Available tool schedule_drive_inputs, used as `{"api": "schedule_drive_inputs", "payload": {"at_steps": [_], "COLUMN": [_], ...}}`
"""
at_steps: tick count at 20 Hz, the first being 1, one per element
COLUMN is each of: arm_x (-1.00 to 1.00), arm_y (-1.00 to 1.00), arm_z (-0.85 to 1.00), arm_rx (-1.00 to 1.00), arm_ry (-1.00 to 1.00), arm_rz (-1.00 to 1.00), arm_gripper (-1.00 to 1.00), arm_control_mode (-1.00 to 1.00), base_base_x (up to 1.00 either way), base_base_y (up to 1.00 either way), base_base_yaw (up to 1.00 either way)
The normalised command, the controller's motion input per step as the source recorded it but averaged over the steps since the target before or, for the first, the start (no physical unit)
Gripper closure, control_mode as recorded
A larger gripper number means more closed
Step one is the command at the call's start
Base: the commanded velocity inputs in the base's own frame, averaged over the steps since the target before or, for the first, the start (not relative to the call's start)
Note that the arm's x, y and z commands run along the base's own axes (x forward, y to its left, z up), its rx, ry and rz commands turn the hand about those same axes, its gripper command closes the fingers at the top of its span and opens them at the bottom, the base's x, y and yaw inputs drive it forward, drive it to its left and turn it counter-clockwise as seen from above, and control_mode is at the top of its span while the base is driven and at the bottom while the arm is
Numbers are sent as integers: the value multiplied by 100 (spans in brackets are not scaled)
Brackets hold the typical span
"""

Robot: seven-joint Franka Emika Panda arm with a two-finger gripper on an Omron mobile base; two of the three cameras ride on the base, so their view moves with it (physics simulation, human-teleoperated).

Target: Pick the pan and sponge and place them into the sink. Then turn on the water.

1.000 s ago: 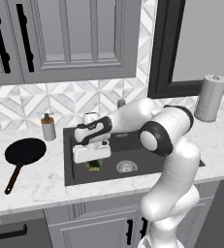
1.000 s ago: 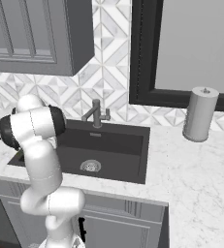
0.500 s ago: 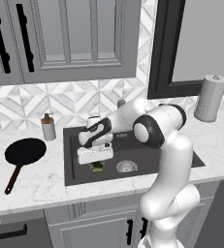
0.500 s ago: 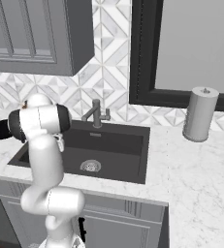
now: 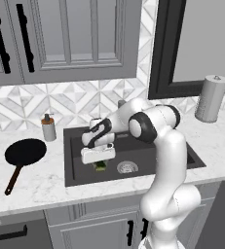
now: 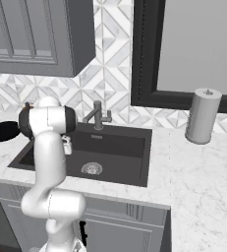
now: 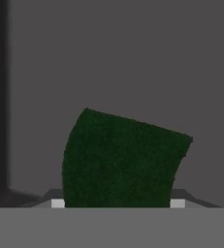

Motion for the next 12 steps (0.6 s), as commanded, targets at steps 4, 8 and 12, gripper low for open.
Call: {"api": "schedule_drive_inputs", "payload": {"at_steps": [4,8,12], "arm_x": [19,13,17], "arm_y": [-21,-10,-7], "arm_z": [-40,-47,-26], "arm_rx": [0,0,0], "arm_ry": [0,0,0], "arm_rz": [0,0,0], "arm_gripper": [100,100,100], "arm_control_mode": [-100,-100,-100], "base_base_x": [0,0,0], "base_base_y": [0,0,0], "base_base_yaw": [0,0,0]}}
